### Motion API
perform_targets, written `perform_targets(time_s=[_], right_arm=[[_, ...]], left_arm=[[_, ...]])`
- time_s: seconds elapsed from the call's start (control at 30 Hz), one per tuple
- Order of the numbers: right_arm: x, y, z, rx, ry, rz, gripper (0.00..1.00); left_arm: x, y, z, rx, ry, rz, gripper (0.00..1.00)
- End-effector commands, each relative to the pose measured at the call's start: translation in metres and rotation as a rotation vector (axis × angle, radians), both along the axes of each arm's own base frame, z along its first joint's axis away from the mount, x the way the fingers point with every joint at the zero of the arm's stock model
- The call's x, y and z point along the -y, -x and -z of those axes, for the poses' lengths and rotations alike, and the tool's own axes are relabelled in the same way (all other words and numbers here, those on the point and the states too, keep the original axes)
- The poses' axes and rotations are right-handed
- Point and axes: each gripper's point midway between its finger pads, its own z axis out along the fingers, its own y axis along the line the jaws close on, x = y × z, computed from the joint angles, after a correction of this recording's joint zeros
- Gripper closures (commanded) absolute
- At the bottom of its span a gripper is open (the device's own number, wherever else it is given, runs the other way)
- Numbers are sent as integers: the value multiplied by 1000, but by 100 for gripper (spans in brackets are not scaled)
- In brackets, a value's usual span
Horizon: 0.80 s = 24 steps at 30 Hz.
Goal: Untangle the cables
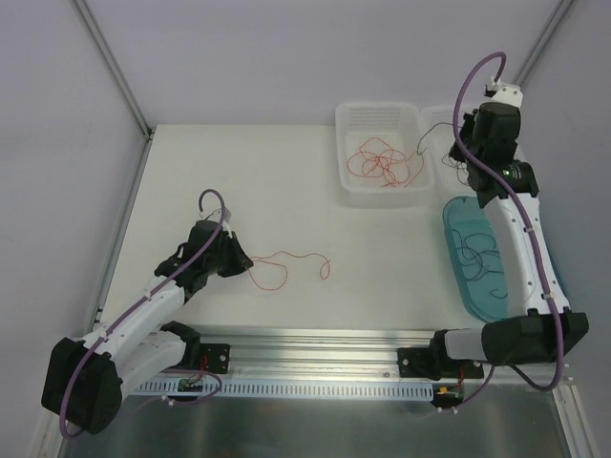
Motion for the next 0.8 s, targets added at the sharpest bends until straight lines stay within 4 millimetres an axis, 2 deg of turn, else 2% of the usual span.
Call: perform_targets(time_s=[0.0, 0.03, 0.07, 0.1, 0.17, 0.2, 0.27, 0.3, 0.33, 0.4, 0.43, 0.47, 0.5, 0.53, 0.6, 0.63, 0.67, 0.73, 0.77], right_arm=[[31, -41, -7, 77, -53, 77, 99], [43, -50, -3, 81, -63, 103, 99], [56, -69, 12, 73, -71, 128, 99], [68, -78, 15, 78, -73, 148, 99], [79, -100, 27, 75, -75, 161, 99], [90, -118, 42, 50, -78, 177, 99], [97, -136, 54, 32, -74, 176, 99], [105, -149, 81, -17, -66, 186, 99], [110, -160, 74, 9, -60, 190, 99], [119, -173, 90, -13, -55, 204, 99], [126, -182, 111, -46, -57, 214, 99], [131, -189, 108, -33, -57, 225, 99], [138, -192, 112, -37, -67, 235, 88], [142, -198, 124, -60, -84, 247, 77], [143, -201, 129, -70, -107, 240, 49], [142, -200, 125, -65, -114, 233, 43], [139, -197, 125, -66, -123, 225, 28], [136, -193, 117, -45, -127, 210, 16], [130, -188, 98, -9, -155, 199, 12]], left_arm=[[7, -1, -4, 27, 31, 36, 100], [8, -1, -4, 26, 33, 39, 100], [9, -1, -4, 26, 38, 44, 100], [10, -1, -4, 21, 42, 48, 100], [13, -1, -6, 21, 55, 59, 100], [14, 0, -6, 18, 59, 60, 100], [14, 0, -6, 18, 63, 63, 100], [14, 2, -6, 17, 64, 65, 100], [14, 2, -5, 14, 64, 64, 100], [14, 3, -4, 12, 64, 63, 100], [14, 3, -3, 11, 65, 62, 100], [14, 4, -3, 11, 65, 62, 100], [14, 4, -2, 5, 64, 63, 100], [13, 4, -1, 3, 61, 61, 100], [13, 4, 2, -5, 56, 60, 100], [13, 4, 3, -9, 55, 61, 100], [13, 4, 4, -15, 53, 61, 100], [14, 4, 4, -18, 53, 62, 100], [14, 3, 4, -20, 53, 63, 100]])
